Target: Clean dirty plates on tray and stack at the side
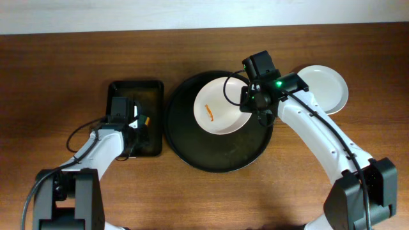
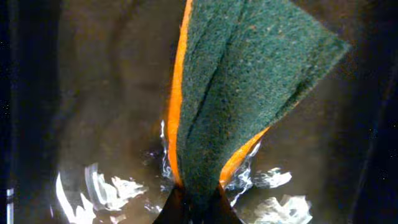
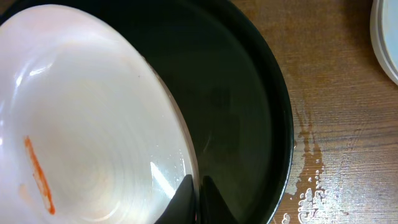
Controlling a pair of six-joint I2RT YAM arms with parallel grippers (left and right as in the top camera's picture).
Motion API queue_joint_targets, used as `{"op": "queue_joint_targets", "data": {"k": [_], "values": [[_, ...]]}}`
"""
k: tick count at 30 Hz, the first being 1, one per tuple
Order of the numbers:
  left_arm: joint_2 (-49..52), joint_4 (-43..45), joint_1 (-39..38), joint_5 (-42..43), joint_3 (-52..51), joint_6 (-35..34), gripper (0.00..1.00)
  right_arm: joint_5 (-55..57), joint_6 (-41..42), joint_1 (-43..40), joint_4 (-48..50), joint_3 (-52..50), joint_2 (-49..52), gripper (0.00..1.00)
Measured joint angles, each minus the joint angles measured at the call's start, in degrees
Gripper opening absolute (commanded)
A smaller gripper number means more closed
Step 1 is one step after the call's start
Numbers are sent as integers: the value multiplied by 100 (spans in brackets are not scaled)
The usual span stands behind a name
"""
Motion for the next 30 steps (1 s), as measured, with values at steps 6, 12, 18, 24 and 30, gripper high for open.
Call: {"op": "queue_joint_targets", "data": {"k": [6,12,18,24,30], "values": [[-109,-671,-2,-350,542,22,99,0,0,0,13,0,0,4],[-79,-37,-2,-398,675,24,91,0,-13,0,42,0,0,4],[717,24,-2,-192,756,7,21,0,-13,0,87,0,0,4],[758,-310,-9,-608,907,2,0,0,-28,0,101,0,0,4],[-321,-1355,11,269,1440,719,0,393,-479,11,-295,-7,-52,4]]}}
